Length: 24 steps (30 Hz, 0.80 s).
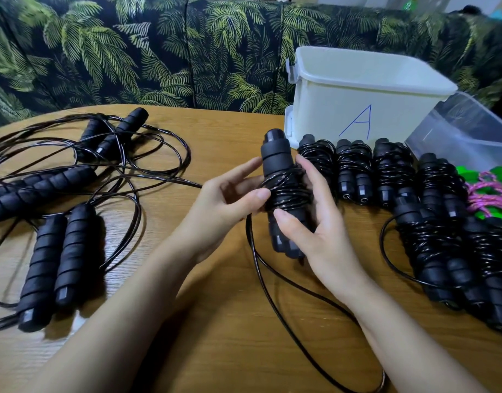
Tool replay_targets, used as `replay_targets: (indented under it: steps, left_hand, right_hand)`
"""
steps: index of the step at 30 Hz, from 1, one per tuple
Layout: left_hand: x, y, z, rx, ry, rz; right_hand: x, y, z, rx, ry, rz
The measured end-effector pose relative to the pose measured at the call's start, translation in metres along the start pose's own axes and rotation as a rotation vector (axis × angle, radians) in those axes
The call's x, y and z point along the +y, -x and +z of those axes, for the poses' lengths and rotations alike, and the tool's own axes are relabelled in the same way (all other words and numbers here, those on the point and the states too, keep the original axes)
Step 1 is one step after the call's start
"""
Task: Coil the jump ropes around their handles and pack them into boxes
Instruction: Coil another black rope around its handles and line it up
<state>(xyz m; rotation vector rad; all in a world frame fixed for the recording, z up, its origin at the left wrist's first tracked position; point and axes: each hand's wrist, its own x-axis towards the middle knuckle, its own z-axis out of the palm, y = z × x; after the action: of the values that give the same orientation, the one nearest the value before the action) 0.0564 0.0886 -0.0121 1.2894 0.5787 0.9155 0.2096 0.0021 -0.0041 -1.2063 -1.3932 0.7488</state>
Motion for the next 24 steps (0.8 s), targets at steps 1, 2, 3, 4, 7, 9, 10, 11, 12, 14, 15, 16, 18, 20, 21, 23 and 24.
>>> replay_targets:
  steps: [1, 2, 3, 4, 7, 9, 10, 11, 12, 14, 15, 16, 18, 20, 21, 23, 24]
  left_hand:
    - [0.0, 0.001, 0.001, -0.007, 0.021, -0.008]
    - [0.001, 0.001, 0.001, 0.001, 0.036, -0.009]
    - [0.001, 0.001, 0.001, 0.016, 0.044, -0.008]
    - [0.003, 0.001, 0.002, 0.03, 0.042, -0.003]
    - [0.006, 0.0, 0.004, 0.1, -0.005, 0.035]
    - [0.009, 0.001, 0.007, 0.151, -0.023, 0.063]
    - [0.009, 0.002, 0.007, 0.171, -0.035, 0.074]
    - [0.009, 0.002, 0.007, 0.186, -0.055, 0.084]
    - [0.009, 0.003, 0.007, 0.198, -0.082, 0.093]
    - [0.008, 0.003, 0.006, 0.216, -0.141, 0.111]
    - [0.007, 0.003, 0.005, 0.219, -0.166, 0.121]
    - [0.006, 0.003, 0.005, 0.219, -0.187, 0.133]
    - [0.007, 0.003, 0.005, 0.215, -0.218, 0.153]
    - [0.008, 0.002, 0.005, 0.201, -0.24, 0.163]
    - [0.008, 0.002, 0.004, 0.19, -0.252, 0.167]
    - [0.009, 0.003, 0.004, 0.163, -0.274, 0.174]
    - [0.01, 0.003, 0.003, 0.15, -0.282, 0.178]
  right_hand:
    - [-0.001, 0.0, 0.0, -0.016, -0.031, 0.005]
    - [-0.002, 0.0, 0.0, -0.029, -0.052, 0.009]
    - [-0.002, 0.0, 0.0, -0.042, -0.062, 0.01]
    - [-0.002, -0.001, 0.001, -0.054, -0.063, 0.004]
    - [0.001, -0.002, 0.003, -0.022, 0.062, -0.053]
    - [0.003, -0.003, 0.005, -0.003, 0.229, -0.14]
    - [0.004, -0.003, 0.006, -0.009, 0.298, -0.169]
    - [0.005, -0.002, 0.006, -0.022, 0.372, -0.18]
    - [0.006, -0.002, 0.006, -0.03, 0.481, -0.188]
    - [0.007, -0.002, 0.005, 0.003, 0.746, -0.197]
    - [0.009, -0.002, 0.005, 0.026, 0.808, -0.203]
    - [0.01, -0.002, 0.005, 0.029, 0.805, -0.207]
    - [0.012, -0.003, 0.006, 0.005, 0.719, -0.205]
    - [0.013, -0.004, 0.006, 0.001, 0.693, -0.202]
    - [0.012, -0.004, 0.005, 0.002, 0.688, -0.197]
    - [0.012, -0.004, 0.003, 0.008, 0.661, -0.18]
    - [0.012, -0.004, 0.002, 0.014, 0.645, -0.186]
